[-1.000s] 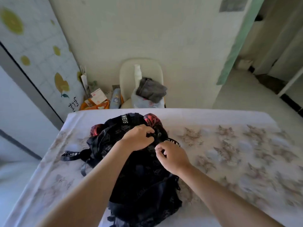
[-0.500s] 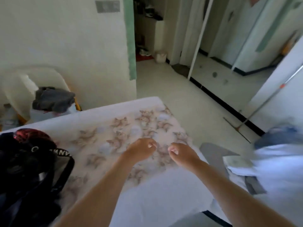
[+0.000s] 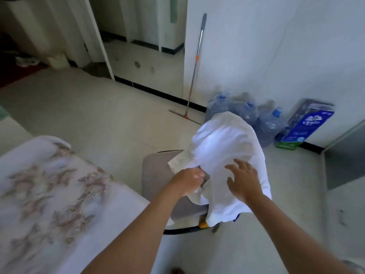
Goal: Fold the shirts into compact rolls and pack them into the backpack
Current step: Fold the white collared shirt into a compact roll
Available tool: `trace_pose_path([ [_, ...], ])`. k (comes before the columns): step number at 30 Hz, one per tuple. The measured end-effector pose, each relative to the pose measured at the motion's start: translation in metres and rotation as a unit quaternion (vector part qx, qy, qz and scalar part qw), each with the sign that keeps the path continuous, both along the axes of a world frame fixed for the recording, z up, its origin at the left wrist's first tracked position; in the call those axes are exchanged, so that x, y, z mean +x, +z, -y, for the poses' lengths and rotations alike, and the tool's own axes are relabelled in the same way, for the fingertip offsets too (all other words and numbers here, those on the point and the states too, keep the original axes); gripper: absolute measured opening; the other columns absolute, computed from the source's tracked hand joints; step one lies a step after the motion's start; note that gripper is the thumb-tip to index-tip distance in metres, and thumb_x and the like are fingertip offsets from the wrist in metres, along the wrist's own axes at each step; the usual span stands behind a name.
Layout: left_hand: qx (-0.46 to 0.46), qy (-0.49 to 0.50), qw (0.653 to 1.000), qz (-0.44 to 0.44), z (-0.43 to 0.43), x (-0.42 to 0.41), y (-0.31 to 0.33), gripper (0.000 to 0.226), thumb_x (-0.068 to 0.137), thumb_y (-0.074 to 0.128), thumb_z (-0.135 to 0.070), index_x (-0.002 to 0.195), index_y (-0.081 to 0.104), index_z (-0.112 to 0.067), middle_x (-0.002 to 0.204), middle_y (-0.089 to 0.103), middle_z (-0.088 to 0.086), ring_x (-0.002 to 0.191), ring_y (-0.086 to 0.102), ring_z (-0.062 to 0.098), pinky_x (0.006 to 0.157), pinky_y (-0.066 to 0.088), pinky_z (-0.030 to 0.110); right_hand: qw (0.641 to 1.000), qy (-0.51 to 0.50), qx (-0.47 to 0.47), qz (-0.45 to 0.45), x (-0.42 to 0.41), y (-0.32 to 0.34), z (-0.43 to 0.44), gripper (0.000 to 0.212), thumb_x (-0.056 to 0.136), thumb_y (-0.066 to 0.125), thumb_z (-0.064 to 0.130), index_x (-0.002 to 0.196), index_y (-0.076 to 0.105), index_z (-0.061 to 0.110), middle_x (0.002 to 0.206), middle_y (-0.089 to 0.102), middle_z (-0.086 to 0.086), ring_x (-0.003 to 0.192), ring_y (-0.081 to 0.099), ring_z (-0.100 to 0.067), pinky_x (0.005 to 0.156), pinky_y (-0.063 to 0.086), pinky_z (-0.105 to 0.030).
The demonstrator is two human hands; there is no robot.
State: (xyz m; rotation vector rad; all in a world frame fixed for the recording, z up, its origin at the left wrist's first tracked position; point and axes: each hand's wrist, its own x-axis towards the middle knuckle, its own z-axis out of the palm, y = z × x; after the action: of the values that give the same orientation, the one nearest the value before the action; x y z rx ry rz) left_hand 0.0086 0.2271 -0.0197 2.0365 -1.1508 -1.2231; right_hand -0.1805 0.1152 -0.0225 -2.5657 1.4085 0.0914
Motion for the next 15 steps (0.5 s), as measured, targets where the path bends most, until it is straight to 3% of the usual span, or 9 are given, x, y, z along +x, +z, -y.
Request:
trace_pose_path([
  [2, 0.005, -0.046, 0.999, -0.005, 0.031, -0.030, -0.010, 0.031, 0.095, 0.049, -0.027, 0.123, 0.062, -0.027, 0.127, 0.061, -0.007, 0.112, 0.058, 0.014, 0.089, 0.048, 0.027, 0.998, -0.046, -0.028, -0.030, -0.037, -0.014, 0.018, 0.069, 0.093, 0.058, 0.034, 0.154, 0.025, 0.036, 0.166, 0.004, -0.005, 0.152, 0.006, -0.029, 0.117, 0.019, -0.052],
  [4, 0.007, -0.096, 0.995, -0.007, 0.055, -0.056, -0.017, 0.034, 0.095, 0.049, -0.027, 0.128, 0.057, -0.024, 0.131, 0.058, -0.006, 0.115, 0.056, 0.014, 0.085, 0.046, 0.024, 0.997, -0.080, 0.010, -0.019, -0.067, -0.032, 0.031, 0.082, 0.094, 0.060, 0.033, 0.158, 0.008, 0.032, 0.166, -0.010, -0.004, 0.152, 0.006, -0.031, 0.115, 0.026, -0.052],
  [6, 0.008, -0.126, 0.992, 0.000, 0.072, -0.081, -0.026, 0.041, 0.094, 0.053, -0.029, 0.135, 0.052, -0.023, 0.138, 0.052, -0.005, 0.122, 0.051, 0.015, 0.089, 0.042, 0.024, 0.987, -0.112, 0.068, 0.090, -0.088, -0.049, 0.037, 0.079, 0.092, 0.065, 0.021, 0.156, 0.020, 0.027, 0.167, 0.002, 0.001, 0.145, 0.029, -0.029, 0.107, 0.040, -0.045],
  [9, 0.004, -0.132, 0.991, -0.001, 0.081, -0.114, -0.042, 0.052, 0.083, 0.062, -0.039, 0.133, 0.052, -0.030, 0.134, 0.051, -0.007, 0.121, 0.050, 0.014, 0.095, 0.040, 0.024, 0.954, -0.175, 0.027, 0.241, -0.103, -0.067, 0.036, 0.051, 0.084, 0.073, 0.009, 0.132, 0.056, 0.016, 0.151, 0.046, 0.001, 0.119, 0.059, -0.028, 0.088, 0.046, -0.032],
  [12, 0.001, -0.101, 0.995, -0.021, 0.086, -0.133, -0.060, 0.041, 0.082, 0.065, -0.036, 0.121, 0.055, -0.032, 0.121, 0.054, -0.011, 0.108, 0.055, 0.013, 0.086, 0.043, 0.023, 0.943, -0.218, -0.013, 0.253, -0.106, -0.070, 0.041, 0.014, 0.083, 0.077, 0.015, 0.096, 0.074, 0.016, 0.134, 0.062, 0.007, 0.100, 0.068, -0.021, 0.076, 0.042, -0.025],
  [15, -0.036, -0.069, 0.996, 0.034, 0.092, -0.137, -0.066, 0.046, 0.076, 0.069, -0.048, 0.117, 0.055, -0.034, 0.112, 0.057, -0.013, 0.099, 0.058, 0.011, 0.084, 0.048, 0.027, 0.947, -0.179, -0.116, 0.241, -0.106, -0.068, 0.044, 0.002, 0.082, 0.078, 0.022, 0.081, 0.076, 0.021, 0.120, 0.071, 0.007, 0.090, 0.069, -0.022, 0.075, 0.050, -0.032],
])
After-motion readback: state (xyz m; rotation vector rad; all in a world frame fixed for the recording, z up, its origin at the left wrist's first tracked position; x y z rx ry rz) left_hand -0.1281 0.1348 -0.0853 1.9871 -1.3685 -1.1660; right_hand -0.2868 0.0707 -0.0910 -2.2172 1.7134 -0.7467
